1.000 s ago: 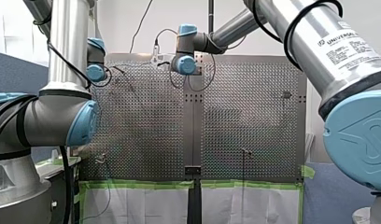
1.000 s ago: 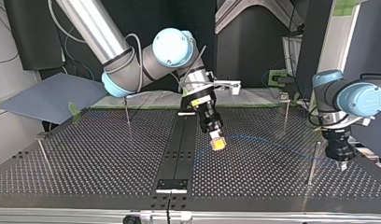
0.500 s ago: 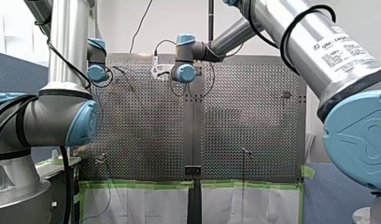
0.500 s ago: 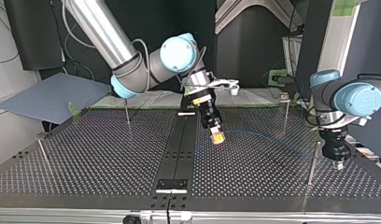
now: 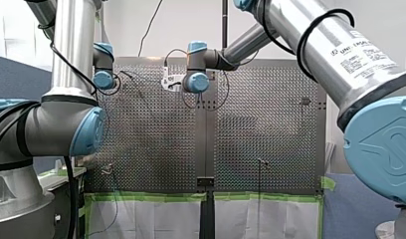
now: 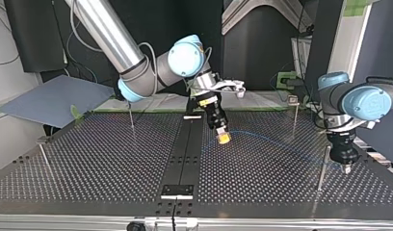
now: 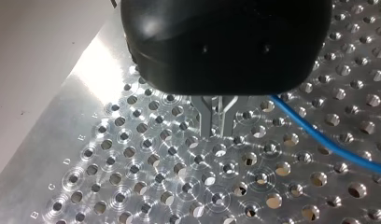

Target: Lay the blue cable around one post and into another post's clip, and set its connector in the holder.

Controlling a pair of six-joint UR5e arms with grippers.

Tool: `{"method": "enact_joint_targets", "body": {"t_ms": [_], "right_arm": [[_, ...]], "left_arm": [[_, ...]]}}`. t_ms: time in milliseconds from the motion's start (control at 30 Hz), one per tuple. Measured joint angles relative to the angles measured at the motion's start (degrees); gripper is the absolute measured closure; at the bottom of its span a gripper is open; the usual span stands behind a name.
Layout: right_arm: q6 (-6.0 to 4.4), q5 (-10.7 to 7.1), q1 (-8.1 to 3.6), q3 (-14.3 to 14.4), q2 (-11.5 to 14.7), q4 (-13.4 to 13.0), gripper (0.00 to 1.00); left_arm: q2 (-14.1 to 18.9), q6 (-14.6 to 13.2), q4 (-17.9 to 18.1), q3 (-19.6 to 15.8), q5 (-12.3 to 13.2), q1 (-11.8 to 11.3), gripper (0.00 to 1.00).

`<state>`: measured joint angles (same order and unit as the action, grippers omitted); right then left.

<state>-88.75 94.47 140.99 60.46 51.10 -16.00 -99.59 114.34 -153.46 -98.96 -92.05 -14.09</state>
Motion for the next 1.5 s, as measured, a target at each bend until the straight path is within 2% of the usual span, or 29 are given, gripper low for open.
{"method": "enact_joint_targets", "body": {"t_ms": [300, 867, 1500], "right_arm": [[0.94, 0.47, 0.31, 0.1, -2.0, 1.9, 1.0], [1.02, 0.81, 0.38, 0.2, -2.5, 1.9, 1.0], [1.02, 0.81, 0.38, 0.2, -2.6, 1.8, 1.0]], "left_arm": [[0.0, -0.1, 0.1, -0.4, 0.0, 0.1, 0.87], [0.0, -0.6, 1.1, -2.9, -0.6, 1.9, 0.87], [0.0, -0.3, 1.2, -3.2, -1.4, 3.3, 0.87]]}}
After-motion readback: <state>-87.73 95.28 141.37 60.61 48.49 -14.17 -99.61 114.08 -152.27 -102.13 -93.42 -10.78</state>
